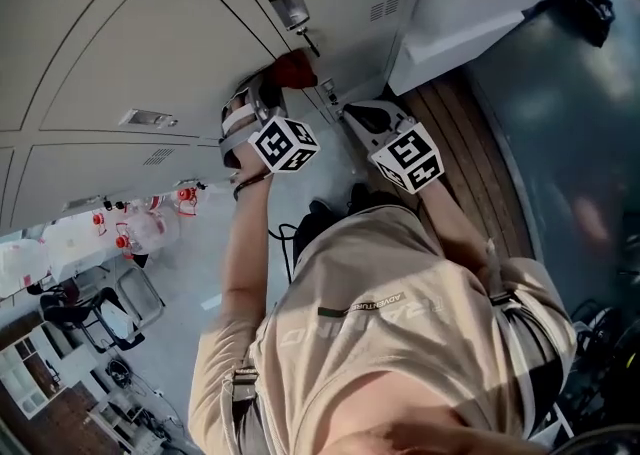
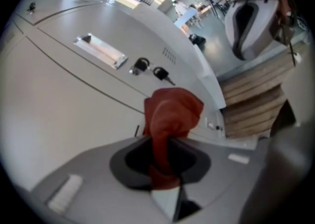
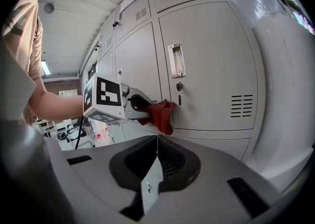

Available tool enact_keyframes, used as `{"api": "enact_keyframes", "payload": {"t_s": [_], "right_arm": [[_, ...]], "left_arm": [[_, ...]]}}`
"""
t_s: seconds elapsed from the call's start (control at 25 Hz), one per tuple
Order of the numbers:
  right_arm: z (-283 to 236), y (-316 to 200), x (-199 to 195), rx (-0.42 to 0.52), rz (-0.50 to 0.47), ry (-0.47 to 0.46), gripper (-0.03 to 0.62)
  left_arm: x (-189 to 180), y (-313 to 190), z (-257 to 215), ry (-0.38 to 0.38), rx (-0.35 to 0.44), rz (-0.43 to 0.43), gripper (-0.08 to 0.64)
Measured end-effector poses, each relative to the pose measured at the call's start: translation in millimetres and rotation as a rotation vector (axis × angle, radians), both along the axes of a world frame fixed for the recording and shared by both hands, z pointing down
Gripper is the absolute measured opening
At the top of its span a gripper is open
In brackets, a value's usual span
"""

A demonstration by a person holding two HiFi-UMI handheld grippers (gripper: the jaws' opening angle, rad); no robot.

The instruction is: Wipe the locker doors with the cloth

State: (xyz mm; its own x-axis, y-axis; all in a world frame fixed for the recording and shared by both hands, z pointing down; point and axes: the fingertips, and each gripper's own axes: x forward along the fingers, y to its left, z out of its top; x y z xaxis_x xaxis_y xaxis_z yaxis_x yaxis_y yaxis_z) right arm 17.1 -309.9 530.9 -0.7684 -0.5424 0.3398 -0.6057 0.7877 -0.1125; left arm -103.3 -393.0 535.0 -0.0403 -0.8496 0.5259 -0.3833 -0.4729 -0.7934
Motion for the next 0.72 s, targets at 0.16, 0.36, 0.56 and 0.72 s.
{"api": "enact_keyframes", "payload": {"t_s": [0.16, 0.36, 0.56, 0.72], "right_arm": [[3, 2, -8, -0.014, -0.01, 0.002, 0.015], [0, 8, -18, -0.01, -0.026, 0.017, 0.015], [-10, 19, -29, 0.003, -0.028, 0.023, 0.014], [-15, 27, -41, 0.025, -0.017, 0.035, 0.015]], "left_arm": [[-2, 2, 25, 0.013, -0.069, 0.001, 0.081], [-2, 5, 58, 0.049, -0.179, 0.004, 0.081], [-5, 24, 64, 0.266, -0.247, 0.002, 0.081], [-11, 49, 33, 0.474, -0.181, -0.005, 0.081]]}}
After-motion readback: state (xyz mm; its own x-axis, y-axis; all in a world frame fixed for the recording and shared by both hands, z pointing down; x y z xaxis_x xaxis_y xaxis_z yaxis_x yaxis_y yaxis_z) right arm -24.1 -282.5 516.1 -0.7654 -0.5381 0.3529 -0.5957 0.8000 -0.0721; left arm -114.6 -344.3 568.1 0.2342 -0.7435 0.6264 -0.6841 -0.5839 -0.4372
